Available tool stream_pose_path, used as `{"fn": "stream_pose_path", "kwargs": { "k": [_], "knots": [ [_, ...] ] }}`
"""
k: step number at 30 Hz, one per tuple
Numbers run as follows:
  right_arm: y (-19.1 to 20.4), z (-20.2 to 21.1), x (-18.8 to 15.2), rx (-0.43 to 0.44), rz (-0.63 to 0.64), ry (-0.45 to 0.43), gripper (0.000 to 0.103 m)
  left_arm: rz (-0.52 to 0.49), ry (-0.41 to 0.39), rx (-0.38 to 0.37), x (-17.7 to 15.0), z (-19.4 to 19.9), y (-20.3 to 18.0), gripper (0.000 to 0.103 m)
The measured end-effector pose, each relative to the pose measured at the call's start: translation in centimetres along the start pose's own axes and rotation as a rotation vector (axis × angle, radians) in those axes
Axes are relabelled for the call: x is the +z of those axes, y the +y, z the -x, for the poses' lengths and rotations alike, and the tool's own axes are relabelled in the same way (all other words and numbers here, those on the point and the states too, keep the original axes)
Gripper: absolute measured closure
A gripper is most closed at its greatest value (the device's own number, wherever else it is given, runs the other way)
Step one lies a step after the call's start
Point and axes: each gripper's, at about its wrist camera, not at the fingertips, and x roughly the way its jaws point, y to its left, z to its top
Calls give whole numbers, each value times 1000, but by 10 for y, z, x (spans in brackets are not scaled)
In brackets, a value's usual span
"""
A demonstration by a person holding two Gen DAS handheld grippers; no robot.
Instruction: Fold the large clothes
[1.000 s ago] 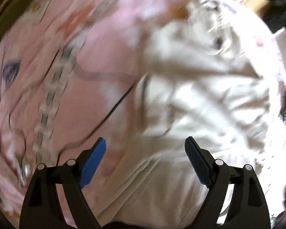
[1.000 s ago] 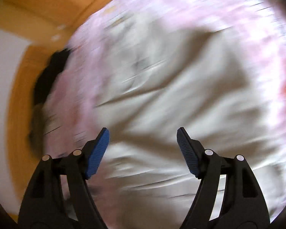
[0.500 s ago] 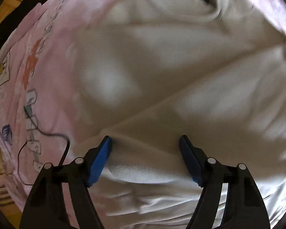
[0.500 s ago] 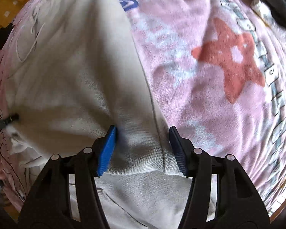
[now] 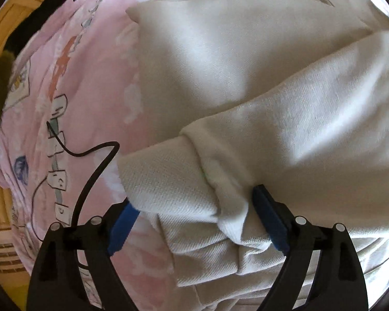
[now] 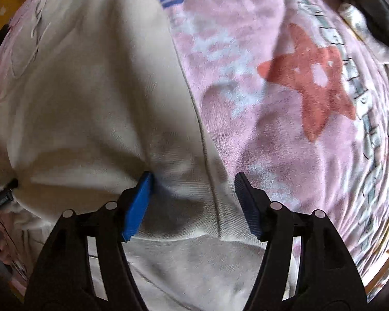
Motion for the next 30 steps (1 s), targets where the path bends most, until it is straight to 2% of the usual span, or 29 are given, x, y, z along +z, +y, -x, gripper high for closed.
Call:
{"fn": "stream_pose_path", "kwargs": {
  "k": [2, 4, 7, 12, 14, 17, 20, 23, 27, 30],
  "knots": [
    [7, 16, 1, -24, -1, 4, 53, 29, 6, -60, 3, 4, 11, 20],
    [14, 38, 1, -18, -26, 14, 55, 32, 12, -133, 4, 13, 25, 28],
    [37, 81, 2, -43, -44, 25, 56, 37, 1, -221, 8, 31, 46, 28],
    [99, 148, 18, -13, -78, 2, 56, 90, -13, -348, 14, 88, 94, 28],
    [128, 165, 28, -25, -34, -31, 55, 126, -29, -417, 16, 118, 114, 26],
    [159, 171, 52, -3, 8, -66, 55, 150, -80, -466, 26, 160, 129, 26],
    [182, 180, 71, 43, 28, -105, 55, 165, -126, -505, 50, 185, 139, 25],
    [191, 185, 86, 80, 49, -122, 55, 183, -189, -508, 72, 213, 142, 24],
    [186, 174, 111, 136, 48, -108, 55, 183, -226, -476, 99, 228, 133, 23],
    [177, 147, 146, 181, 53, -87, 55, 168, -247, -421, 123, 228, 118, 22]
  ]
}}
